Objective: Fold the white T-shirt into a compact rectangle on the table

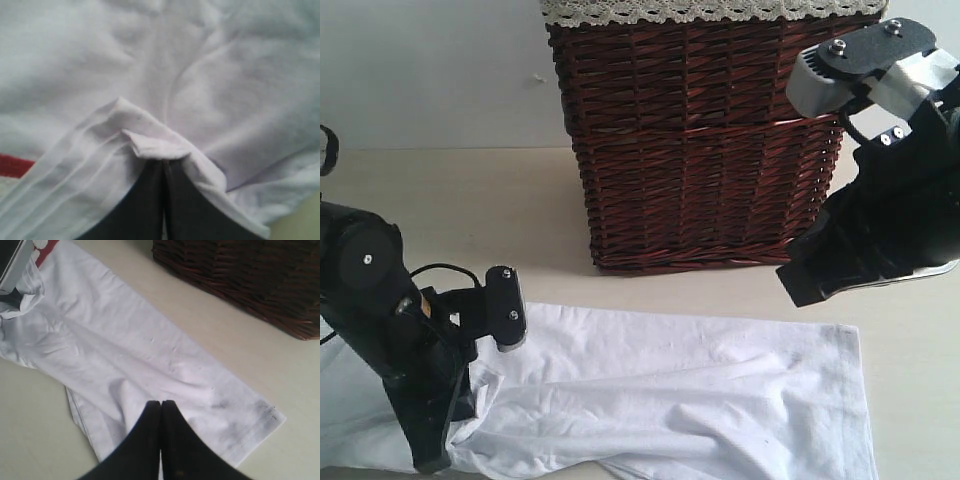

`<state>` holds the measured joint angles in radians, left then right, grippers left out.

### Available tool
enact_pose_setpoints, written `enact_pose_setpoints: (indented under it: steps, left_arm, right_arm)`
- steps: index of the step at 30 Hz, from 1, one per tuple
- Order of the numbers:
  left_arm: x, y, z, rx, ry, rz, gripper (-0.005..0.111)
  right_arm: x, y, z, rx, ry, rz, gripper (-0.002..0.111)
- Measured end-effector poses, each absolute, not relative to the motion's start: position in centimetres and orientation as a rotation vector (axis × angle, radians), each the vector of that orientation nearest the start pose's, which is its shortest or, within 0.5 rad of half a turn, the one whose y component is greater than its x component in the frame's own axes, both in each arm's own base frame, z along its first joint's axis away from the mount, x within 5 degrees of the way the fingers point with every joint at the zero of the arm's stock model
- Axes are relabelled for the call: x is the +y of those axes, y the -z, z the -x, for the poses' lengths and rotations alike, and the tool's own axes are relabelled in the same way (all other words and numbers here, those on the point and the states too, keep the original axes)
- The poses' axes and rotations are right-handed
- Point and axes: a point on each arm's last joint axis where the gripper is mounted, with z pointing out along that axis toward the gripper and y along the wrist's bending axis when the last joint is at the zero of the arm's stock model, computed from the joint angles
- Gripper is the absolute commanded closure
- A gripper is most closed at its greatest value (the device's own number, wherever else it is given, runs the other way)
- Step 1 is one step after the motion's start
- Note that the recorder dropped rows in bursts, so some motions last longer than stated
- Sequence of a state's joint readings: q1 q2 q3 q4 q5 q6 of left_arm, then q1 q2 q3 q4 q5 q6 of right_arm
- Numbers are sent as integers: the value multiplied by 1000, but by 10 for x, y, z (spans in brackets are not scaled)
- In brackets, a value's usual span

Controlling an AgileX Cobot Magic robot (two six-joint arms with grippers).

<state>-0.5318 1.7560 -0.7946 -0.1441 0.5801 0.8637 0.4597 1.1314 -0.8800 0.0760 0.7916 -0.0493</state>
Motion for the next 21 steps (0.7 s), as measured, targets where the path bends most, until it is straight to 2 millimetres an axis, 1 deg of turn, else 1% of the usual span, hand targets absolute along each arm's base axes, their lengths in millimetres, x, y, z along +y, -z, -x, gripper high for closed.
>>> enact_pose_setpoints:
  steps: [2, 5, 8, 10, 11, 12, 14, 21]
  left_arm:
    - [-150, -140, -237, 2418, 127, -1769, 107]
    - [-150, -165, -237, 2373, 127, -1691, 107]
    - [-141, -184, -247, 2375, 107, -1464, 107]
    - [-133, -189, -258, 2394, 99, -1259, 107]
    - [-130, -190, -262, 2402, 99, -1184, 107]
    - [-127, -187, -267, 2422, 102, -1115, 107]
    - [-123, -178, -274, 2458, 101, -1044, 107]
    - [-127, -118, -291, 2569, 105, -966, 107]
  right_arm:
    - [101, -301, -193, 2474, -253, 596, 108]
    - [101, -301, -193, 2471, -252, 604, 108]
    - [101, -301, -193, 2471, -252, 607, 108]
    - [101, -301, -193, 2471, -252, 607, 108]
    - [101, -301, -193, 2471, -252, 607, 108]
    - [101, -301, -193, 2471, -252, 607, 108]
    - [101, -301, -193, 2471, -252, 607, 108]
    - [101, -301, -193, 2471, -252, 606, 108]
